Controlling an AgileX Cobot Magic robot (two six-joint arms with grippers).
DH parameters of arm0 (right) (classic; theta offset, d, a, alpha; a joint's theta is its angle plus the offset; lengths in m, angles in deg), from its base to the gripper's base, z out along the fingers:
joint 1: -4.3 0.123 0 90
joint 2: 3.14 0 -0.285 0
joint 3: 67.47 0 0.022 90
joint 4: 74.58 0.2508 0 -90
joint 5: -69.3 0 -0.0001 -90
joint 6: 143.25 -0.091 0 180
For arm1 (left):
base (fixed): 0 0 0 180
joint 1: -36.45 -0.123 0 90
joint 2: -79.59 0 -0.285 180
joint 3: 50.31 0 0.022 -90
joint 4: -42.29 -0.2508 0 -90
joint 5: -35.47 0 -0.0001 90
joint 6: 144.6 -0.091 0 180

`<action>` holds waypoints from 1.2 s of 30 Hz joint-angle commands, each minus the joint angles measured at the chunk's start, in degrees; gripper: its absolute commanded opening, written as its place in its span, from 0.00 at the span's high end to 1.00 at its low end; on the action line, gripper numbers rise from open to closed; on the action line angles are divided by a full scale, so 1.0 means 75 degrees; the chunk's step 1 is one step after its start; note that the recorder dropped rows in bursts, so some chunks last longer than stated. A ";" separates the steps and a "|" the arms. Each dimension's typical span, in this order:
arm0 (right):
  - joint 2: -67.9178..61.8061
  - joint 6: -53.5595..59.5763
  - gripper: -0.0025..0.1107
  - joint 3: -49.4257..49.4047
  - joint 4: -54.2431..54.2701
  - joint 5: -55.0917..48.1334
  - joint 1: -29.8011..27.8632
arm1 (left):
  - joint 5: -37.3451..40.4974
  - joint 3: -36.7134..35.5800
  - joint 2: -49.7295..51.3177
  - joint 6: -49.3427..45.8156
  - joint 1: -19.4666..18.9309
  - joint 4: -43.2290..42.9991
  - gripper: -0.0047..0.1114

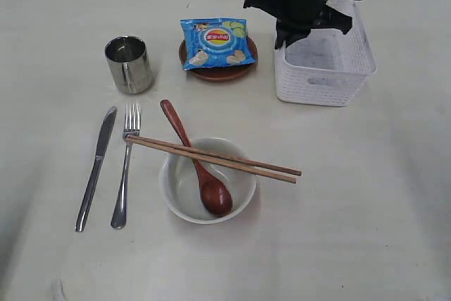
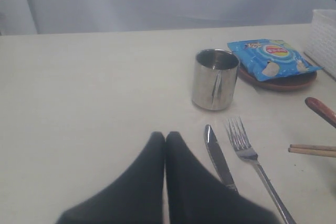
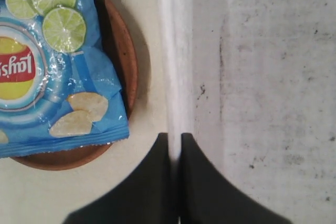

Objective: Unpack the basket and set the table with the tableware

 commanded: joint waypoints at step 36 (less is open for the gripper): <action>0.1952 0.3784 0.86 0.0689 0.0308 -0.0796 -0.0237 | -0.0082 -0.0025 -0.0020 0.0032 0.0038 -0.0063 0.96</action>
